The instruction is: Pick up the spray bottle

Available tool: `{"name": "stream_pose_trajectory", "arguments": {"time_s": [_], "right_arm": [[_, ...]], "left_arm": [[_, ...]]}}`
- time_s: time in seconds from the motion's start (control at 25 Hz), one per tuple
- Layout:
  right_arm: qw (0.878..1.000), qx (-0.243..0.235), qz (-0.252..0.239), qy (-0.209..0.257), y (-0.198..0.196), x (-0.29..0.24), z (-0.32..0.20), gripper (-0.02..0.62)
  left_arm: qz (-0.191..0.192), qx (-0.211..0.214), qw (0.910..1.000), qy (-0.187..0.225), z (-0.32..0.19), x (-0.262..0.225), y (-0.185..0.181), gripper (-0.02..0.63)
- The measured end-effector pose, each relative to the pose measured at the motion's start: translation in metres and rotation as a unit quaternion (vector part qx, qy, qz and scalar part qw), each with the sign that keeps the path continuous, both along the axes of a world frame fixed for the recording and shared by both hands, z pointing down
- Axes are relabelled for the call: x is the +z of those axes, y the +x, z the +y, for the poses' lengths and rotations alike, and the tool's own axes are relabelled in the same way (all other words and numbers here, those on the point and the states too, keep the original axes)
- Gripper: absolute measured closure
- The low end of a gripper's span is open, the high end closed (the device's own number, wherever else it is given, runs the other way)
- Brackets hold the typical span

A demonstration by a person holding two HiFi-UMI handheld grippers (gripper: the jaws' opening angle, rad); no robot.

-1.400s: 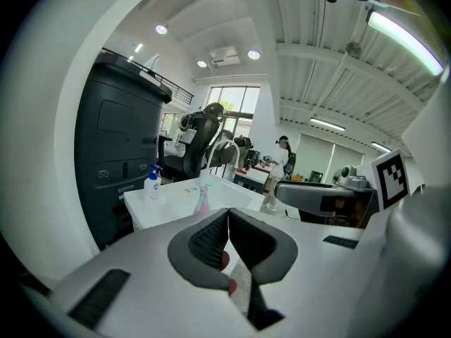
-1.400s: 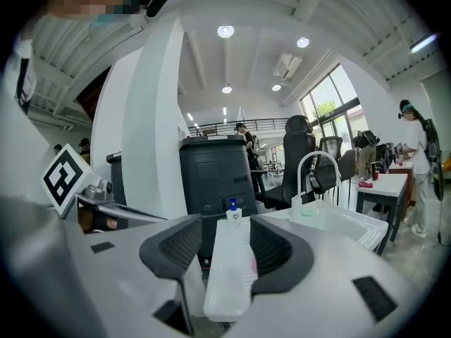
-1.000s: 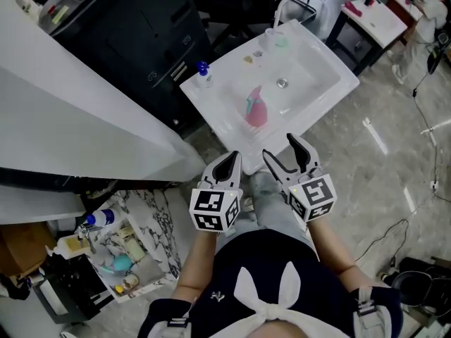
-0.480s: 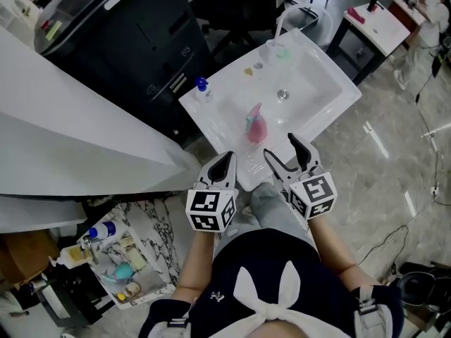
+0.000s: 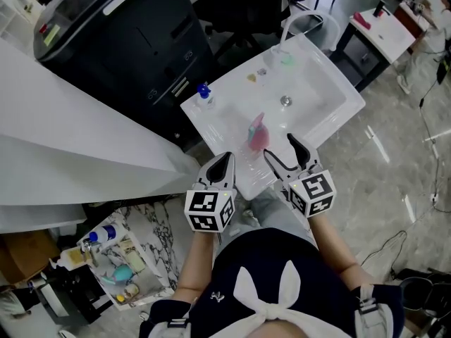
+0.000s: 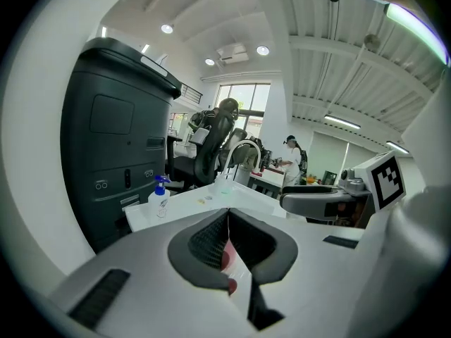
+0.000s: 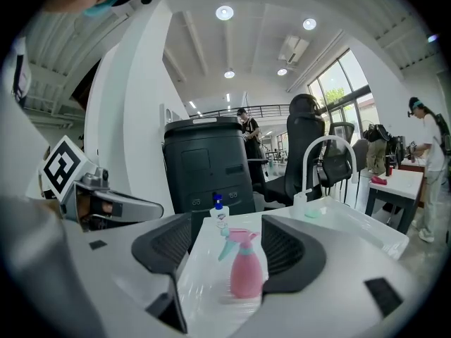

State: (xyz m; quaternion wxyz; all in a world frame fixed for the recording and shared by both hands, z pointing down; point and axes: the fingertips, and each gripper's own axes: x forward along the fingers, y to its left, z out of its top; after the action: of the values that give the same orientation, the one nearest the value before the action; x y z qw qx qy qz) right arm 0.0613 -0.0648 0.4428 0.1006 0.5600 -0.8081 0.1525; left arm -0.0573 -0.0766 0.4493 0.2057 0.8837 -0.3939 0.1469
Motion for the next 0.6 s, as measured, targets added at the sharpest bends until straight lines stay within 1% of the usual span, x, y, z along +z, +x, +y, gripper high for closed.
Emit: {"name": "stream_pose_trajectory", "arguments": {"time_s": [0.28, 0.6], "right_arm": [[1.000, -0.012, -0.004, -0.020, 0.002, 0.014, -0.016, 0.304], [0.998, -0.032, 0.004, -0.053, 0.004, 0.039, -0.030, 0.304]], "left_arm": [[-0.004, -0.009, 0.9999, -0.005, -0.016, 0.004, -0.001, 0.580], [-0.006, -0.016, 0.9998, -0.009, -0.030, 0.007, 0.000, 0.580]]}}
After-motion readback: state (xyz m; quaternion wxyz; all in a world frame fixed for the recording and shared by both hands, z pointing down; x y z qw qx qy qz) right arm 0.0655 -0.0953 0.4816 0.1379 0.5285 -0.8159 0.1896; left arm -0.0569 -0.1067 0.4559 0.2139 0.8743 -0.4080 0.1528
